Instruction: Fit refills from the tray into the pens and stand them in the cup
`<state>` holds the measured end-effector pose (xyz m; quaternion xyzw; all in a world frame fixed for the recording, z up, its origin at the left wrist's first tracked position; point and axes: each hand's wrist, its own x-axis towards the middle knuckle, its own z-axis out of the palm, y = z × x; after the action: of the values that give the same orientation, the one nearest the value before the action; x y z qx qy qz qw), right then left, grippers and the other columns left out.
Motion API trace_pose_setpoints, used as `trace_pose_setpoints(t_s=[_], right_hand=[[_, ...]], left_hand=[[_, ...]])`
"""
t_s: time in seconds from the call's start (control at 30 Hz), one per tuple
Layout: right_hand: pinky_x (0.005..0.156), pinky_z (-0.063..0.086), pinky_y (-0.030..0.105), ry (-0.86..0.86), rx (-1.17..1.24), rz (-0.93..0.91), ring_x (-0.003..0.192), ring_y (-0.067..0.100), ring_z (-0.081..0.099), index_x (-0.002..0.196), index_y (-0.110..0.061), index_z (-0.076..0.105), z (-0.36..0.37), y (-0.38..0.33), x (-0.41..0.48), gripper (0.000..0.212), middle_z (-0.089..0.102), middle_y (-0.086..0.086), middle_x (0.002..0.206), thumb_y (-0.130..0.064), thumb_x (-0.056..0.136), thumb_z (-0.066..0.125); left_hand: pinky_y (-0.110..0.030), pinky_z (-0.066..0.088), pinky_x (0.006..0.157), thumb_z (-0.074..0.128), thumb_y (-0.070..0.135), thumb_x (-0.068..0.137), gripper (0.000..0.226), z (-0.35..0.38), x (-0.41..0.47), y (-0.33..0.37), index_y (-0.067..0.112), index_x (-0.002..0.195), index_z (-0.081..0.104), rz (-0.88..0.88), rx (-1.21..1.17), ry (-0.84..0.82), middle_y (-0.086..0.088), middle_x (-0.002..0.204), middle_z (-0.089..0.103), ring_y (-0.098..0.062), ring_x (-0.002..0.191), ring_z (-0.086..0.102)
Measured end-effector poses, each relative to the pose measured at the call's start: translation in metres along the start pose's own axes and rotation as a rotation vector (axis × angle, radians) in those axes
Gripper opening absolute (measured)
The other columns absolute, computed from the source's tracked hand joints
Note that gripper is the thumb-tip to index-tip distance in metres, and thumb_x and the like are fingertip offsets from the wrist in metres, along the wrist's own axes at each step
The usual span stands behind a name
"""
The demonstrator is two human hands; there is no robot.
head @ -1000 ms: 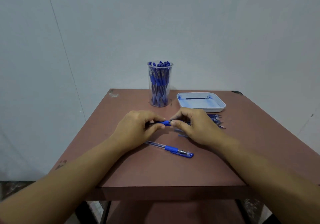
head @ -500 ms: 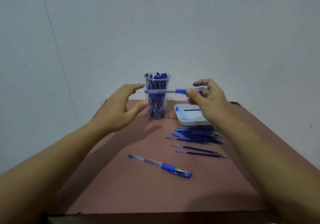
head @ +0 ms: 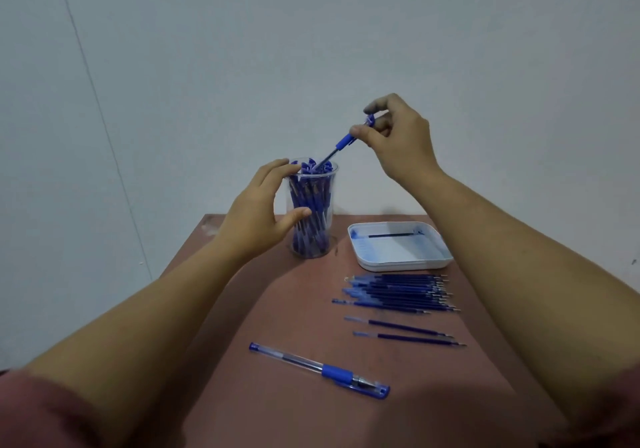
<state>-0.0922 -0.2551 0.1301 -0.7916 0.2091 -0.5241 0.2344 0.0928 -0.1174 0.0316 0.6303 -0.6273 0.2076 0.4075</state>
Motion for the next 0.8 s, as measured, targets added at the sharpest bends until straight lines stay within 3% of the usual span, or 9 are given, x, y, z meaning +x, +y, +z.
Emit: trace_pose_setpoints(t_s=[0.13,0.23,0.33,0.5,0.6,0.7,0.8], right_hand=[[0.067,0.041,0.007,-0.032,0.008,-0.047,0.064,-0.008,0.053,0.112,-0.014,0.068,0.026,0.008,-0.005,0.024,0.06,-0.011,0.074,-0.016,0.089,0.07],[0.072,0.039,0.01,-0.183,-0.106,-0.089,0.077,0.0,0.054,0.117,-0.018,0.069,0.038,0.017,-0.014,0.025,0.061,-0.004,0.094,-0.028,0.094,0.062],[0.084,0.037,0.017,-0.353,-0.125,-0.053,0.097,0.008,0.048,0.117,-0.024,0.07,0.042,0.028,-0.025,0.031,0.05,-0.002,0.108,-0.041,0.096,0.054],[0.092,0.036,0.024,-0.394,-0.104,-0.032,0.104,0.008,0.043,0.127,-0.026,0.063,0.04,0.03,-0.031,0.039,0.045,-0.002,0.115,-0.045,0.094,0.054],[0.094,0.038,0.026,-0.389,-0.129,-0.024,0.106,0.009,0.042,0.135,-0.028,0.055,0.034,0.024,-0.035,0.044,0.044,-0.003,0.117,-0.046,0.094,0.054],[0.083,0.036,0.015,-0.378,-0.142,-0.017,0.103,0.009,0.045,0.136,-0.03,0.053,0.022,0.017,-0.046,0.044,0.043,-0.007,0.117,-0.045,0.095,0.054],[0.076,0.034,0.001,-0.398,-0.143,-0.025,0.098,-0.002,0.045,0.131,-0.028,0.057,0.006,0.01,-0.07,0.038,0.044,-0.016,0.111,-0.042,0.095,0.056]], left_hand=[[-0.035,0.047,0.103,0.077,0.035,0.082,0.07,0.004,-0.001,-0.003,0.022,0.142,0.043,-0.003,-0.01,0.008,0.002,0.148,0.042,-0.011,0.132,0.044],[-0.037,0.048,0.102,0.077,0.036,0.082,0.071,0.004,-0.001,-0.006,0.021,0.142,0.043,0.001,-0.021,0.012,0.002,0.148,0.042,-0.013,0.13,0.047],[-0.038,0.049,0.101,0.077,0.036,0.081,0.071,0.005,0.0,-0.007,0.019,0.142,0.044,-0.004,-0.042,0.02,0.001,0.147,0.042,-0.014,0.13,0.048],[-0.039,0.049,0.101,0.077,0.035,0.081,0.072,0.007,-0.002,-0.007,0.02,0.142,0.043,-0.014,-0.056,0.019,0.001,0.148,0.041,-0.014,0.13,0.049],[-0.034,0.041,0.109,0.076,0.033,0.083,0.074,0.003,-0.002,-0.002,0.021,0.146,0.039,-0.038,-0.02,-0.017,0.0,0.153,0.037,-0.014,0.136,0.042],[-0.025,0.027,0.111,0.07,0.038,0.087,0.077,-0.006,-0.011,0.01,0.023,0.152,0.03,-0.077,0.053,-0.071,0.0,0.158,0.029,-0.012,0.143,0.028],[-0.029,0.03,0.113,0.061,0.051,0.09,0.07,-0.019,-0.032,0.03,0.023,0.149,0.036,-0.078,0.05,-0.139,0.001,0.152,0.037,-0.012,0.139,0.034]])
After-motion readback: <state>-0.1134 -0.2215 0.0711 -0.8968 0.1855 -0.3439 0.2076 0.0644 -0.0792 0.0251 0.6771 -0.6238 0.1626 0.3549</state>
